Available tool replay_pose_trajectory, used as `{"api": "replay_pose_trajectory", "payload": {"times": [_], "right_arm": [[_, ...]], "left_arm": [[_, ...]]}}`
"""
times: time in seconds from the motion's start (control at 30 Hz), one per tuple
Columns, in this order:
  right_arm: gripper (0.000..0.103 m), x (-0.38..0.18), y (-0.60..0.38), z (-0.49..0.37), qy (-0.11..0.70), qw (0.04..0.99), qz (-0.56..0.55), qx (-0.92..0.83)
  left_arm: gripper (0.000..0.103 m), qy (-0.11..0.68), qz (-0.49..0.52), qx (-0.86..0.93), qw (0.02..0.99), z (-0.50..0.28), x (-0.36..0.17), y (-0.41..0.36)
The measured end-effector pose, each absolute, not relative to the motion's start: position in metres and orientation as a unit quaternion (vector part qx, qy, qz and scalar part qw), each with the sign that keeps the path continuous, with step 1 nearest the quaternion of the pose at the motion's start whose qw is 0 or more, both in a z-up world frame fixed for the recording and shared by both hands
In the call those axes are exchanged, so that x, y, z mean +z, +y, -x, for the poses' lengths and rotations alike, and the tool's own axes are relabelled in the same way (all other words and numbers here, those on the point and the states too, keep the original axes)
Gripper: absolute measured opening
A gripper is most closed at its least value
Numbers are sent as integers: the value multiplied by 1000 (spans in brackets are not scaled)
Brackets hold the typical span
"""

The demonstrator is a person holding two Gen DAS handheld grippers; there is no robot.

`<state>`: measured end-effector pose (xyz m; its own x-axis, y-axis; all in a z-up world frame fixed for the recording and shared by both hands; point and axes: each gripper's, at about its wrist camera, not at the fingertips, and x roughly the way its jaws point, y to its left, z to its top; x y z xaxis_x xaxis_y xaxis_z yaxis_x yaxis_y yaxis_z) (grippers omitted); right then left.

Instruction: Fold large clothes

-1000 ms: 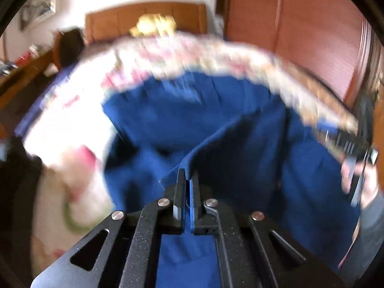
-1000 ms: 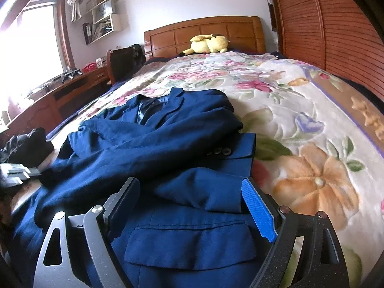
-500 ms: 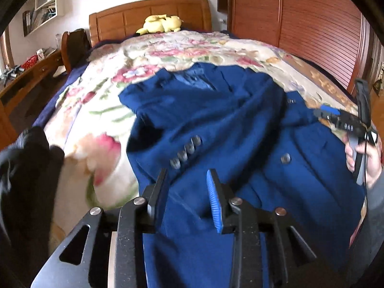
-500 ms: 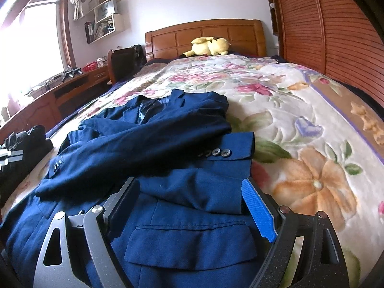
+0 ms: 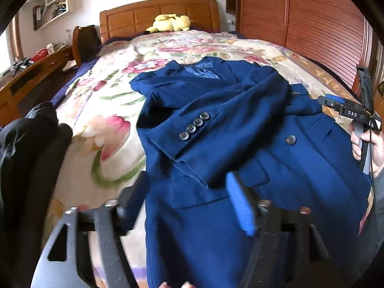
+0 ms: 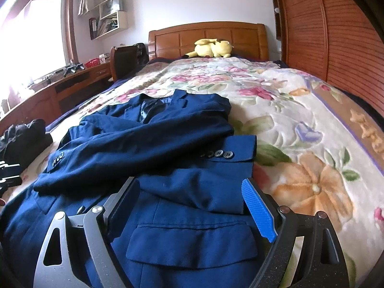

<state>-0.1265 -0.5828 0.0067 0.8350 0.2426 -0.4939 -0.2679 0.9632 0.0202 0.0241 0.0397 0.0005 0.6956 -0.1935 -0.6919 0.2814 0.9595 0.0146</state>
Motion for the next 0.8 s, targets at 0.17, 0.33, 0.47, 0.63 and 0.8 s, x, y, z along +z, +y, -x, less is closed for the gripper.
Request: {"api": "replay_pose_trajectory", "payload": {"times": [0.17, 0.33, 0.47, 0.63, 0.8], "right_arm": [[88, 19, -578, 151, 242, 961, 66, 118], [88, 21, -577, 192, 240, 958, 96, 122], [88, 19, -585, 222, 252, 953, 115, 121], [88, 20, -604, 259, 270, 949, 112, 120], [88, 15, -620, 282, 287, 945, 124, 97]], "left_arm": [[78, 358, -54, -120, 924, -3, -1, 48], [78, 360, -45, -109, 926, 17, -5, 59], [78, 354, -50, -99, 929, 37, -7, 65], [78, 353, -40, -102, 929, 59, -13, 74], [78, 365, -44, -103, 924, 68, -23, 77]]}}
